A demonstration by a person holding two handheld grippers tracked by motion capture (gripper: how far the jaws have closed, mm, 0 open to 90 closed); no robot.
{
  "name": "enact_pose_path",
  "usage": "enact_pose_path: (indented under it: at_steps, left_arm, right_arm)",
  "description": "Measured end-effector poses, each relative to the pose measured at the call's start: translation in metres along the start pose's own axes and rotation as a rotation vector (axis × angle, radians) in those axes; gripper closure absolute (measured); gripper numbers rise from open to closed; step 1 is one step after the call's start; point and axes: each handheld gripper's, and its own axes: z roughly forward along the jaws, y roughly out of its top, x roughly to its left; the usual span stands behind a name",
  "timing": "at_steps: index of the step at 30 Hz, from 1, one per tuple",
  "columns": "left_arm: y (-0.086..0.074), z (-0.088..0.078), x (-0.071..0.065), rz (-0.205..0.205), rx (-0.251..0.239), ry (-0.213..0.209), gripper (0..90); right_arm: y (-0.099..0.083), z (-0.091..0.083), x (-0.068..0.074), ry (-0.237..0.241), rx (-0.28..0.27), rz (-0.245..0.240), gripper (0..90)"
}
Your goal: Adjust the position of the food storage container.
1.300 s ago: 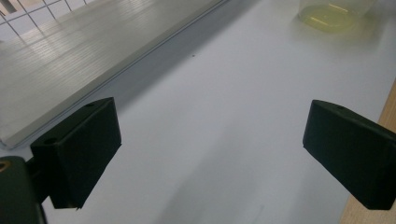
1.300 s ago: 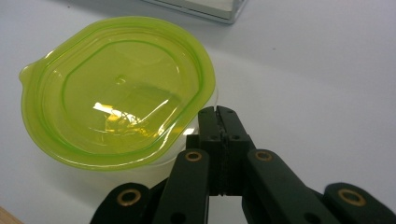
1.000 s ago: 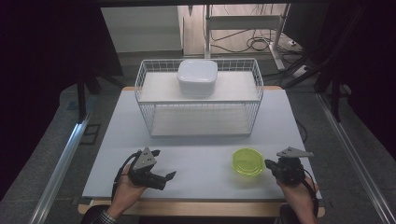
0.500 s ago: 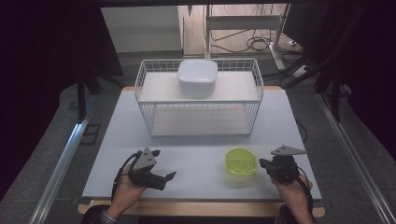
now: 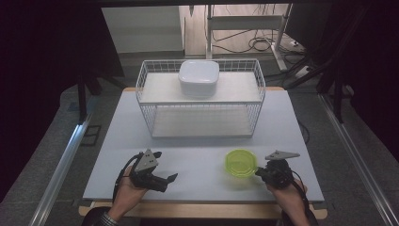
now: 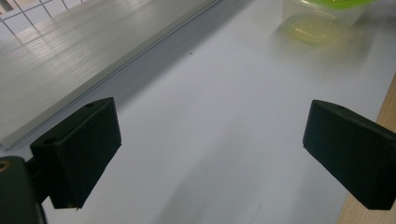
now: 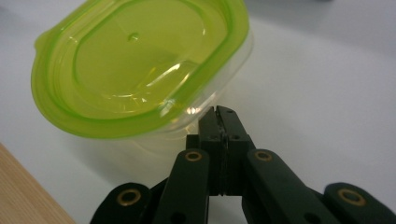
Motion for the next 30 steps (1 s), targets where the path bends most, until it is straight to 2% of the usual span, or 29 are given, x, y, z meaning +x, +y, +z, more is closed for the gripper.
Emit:
enact_pose_path:
  at_steps: [4,10,18,30]
  left_arm:
    - [0.0,0.0,0.0,-0.001,0.001,-0.001,4.0]
    - [0.0,0.001,0.0,-0.001,0.004,-0.002,4.0]
    - [-0.001,0.001,0.001,0.0,0.011,0.0,4.0]
    - [-0.001,0.002,0.001,0.0,0.023,0.001,4.0]
  right_arm:
    - [0.005,0.007,0.004,0.034,0.003,0.0,89.5]
    - [0.013,0.017,0.008,0.06,0.008,-0.009,89.5]
    - [0.034,0.042,0.024,0.119,0.014,-0.044,89.5]
    - [0.054,0.067,0.043,0.171,0.019,-0.075,89.5]
